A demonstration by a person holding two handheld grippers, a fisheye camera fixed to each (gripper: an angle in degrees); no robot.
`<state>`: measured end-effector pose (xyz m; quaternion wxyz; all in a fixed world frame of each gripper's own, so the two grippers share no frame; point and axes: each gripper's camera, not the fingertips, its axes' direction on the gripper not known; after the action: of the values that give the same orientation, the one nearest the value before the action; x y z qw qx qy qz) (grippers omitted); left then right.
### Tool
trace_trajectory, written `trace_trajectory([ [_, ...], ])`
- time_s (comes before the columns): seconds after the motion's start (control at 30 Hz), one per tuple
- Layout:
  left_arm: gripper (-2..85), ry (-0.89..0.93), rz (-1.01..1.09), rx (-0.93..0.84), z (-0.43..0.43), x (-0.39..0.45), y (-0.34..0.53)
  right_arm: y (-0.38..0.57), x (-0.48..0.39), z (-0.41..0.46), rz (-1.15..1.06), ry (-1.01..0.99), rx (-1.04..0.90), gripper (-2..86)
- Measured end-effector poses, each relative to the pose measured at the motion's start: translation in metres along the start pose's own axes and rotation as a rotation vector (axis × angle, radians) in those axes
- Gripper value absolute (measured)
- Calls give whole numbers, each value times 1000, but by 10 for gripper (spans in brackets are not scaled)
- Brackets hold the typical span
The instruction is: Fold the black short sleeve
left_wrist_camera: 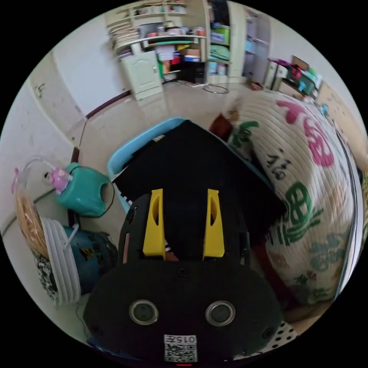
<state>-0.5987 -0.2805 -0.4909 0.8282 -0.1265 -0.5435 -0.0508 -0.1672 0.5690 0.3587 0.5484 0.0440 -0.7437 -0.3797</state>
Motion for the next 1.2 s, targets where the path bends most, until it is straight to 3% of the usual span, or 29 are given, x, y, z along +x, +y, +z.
trace_trajectory([
  [0.07, 164, 27, -45, -22, 7, -24, -23, 3, 20, -4, 74, -20, -26, -4],
  [0.17, 179, 40, -121, -225, 45, -54, -45, 9, 47, -11, 140, -128, -31, -5],
  [0.3, 154, 265, -330, -213, 32, -111, -44, 12, 64, -18, 173, -167, -18, -5],
  [0.47, 75, 334, -304, -214, -5, -161, -50, 8, 69, -9, 145, -156, -49, -4],
  [0.53, 50, 439, -322, -173, -23, -183, -47, 6, 72, -4, 140, -158, -62, -4],
  [0.6, 35, 782, -379, -26, -49, -221, -35, 3, 75, 2, 125, -137, -75, -3],
  [0.67, 28, 991, -387, 73, -72, -237, -27, 0, 71, 3, 91, -79, -75, -2],
  [0.83, 20, 1387, -130, 236, -156, -209, -37, -6, 67, 1, 44, -11, 2, 14],
  [1.0, 20, 1880, 431, 427, -299, -123, -35, -28, 83, 20, 49, -86, 14, 64],
  [1.13, 20, 2103, 737, 392, -381, -28, 1, -49, 97, 25, 68, -112, 71, 89],
  [1.2, 21, 2128, 899, 245, -406, 49, 56, -61, 108, 21, 99, -101, 133, 102],
])
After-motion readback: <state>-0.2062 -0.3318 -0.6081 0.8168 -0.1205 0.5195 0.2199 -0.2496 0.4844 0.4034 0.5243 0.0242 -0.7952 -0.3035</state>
